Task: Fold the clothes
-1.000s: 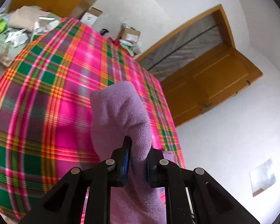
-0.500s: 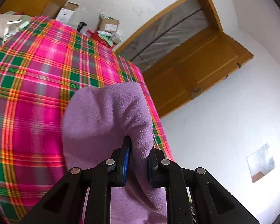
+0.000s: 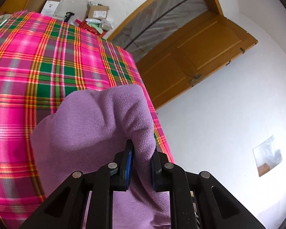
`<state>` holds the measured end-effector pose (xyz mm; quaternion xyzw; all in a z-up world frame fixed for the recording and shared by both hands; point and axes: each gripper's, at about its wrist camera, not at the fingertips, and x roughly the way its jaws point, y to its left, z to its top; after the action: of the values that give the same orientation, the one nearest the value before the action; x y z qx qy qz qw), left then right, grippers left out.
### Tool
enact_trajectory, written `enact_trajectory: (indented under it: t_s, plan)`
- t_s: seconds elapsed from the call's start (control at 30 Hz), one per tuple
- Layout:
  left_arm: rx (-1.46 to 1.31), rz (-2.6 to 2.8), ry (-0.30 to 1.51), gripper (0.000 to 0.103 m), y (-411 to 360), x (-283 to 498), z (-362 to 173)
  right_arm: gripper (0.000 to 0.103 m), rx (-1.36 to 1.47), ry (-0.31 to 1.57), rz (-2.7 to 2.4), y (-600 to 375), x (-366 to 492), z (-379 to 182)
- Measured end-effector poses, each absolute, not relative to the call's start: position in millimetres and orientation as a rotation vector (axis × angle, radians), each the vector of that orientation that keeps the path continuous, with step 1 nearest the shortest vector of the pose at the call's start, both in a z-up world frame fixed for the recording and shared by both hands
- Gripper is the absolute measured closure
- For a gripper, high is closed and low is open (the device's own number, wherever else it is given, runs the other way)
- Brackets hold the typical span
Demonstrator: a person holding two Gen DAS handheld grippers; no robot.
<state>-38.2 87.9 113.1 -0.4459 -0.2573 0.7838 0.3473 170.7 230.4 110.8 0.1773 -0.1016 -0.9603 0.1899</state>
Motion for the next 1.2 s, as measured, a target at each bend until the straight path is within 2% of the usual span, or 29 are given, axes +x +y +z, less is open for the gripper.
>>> enact_trajectory:
  t_s: [0.87,1.2]
  plan:
    - [-1.371,1.949,-0.548,0.087,189.6,-82.0,50.6,0.086,0.706,-0.468,-2.830,313.1,152.8,51.4]
    - [-1.449,1.921,-0.564,0.086,197.9,-96.0,24.1,0.094,0.785,-0.521,-2.851,329.2,146.7,32.3]
